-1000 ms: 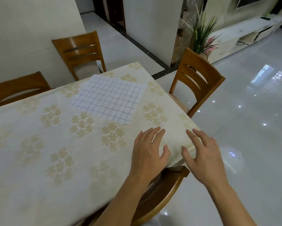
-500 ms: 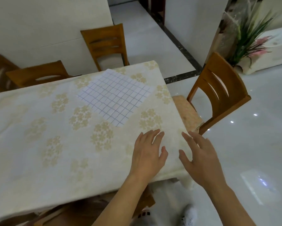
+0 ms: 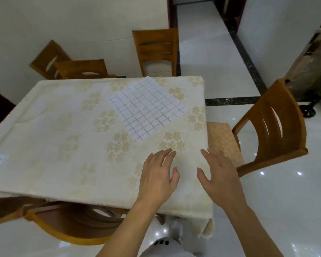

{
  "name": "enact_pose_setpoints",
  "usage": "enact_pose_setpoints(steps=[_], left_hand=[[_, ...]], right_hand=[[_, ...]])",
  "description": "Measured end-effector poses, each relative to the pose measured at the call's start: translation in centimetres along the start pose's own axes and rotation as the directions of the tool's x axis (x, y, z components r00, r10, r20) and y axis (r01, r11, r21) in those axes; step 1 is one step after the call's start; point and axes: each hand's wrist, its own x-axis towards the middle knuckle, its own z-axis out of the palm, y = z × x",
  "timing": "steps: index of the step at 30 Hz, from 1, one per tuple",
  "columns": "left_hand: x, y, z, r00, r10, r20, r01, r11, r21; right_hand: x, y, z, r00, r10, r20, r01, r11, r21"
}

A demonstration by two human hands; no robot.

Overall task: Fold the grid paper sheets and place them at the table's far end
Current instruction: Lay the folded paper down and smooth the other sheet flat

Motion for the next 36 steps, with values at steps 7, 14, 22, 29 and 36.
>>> enact_pose_setpoints(steps=[7,14,22,29,36], left_hand=[[2.1,-3.6,0.6,0.987,-0.155,-0.05,0.156,0.988,0.013],[6.6,-8.0,1.7,0.951,-0.293,-0.1,0.286,0.955,-0.08],[9.5,-13.2,3.3,0.921,-0.381,-0.075,0.371,0.921,-0.122],[12.3,-15.7,5.4,0.943,-0.317,-0.101,0.311,0.948,-0.073],[15.3,-16.6,8.3,0.94,-0.33,-0.083,0.328,0.944,-0.039]], right_hand=[[6.2,-1.6,2.1,0.99,-0.113,0.085,0.111,0.994,0.024],[13.3,-3.0,5.5,0.957,-0.255,0.137,0.262,0.964,-0.035],[19.3,-3.7,9.1,0.934,-0.284,0.218,0.303,0.951,-0.058],[23.0,-3.1,11.0,0.903,-0.351,0.249,0.388,0.914,-0.118],[26.9,-0.3,13.4,0.829,-0.459,0.32,0.521,0.841,-0.144]])
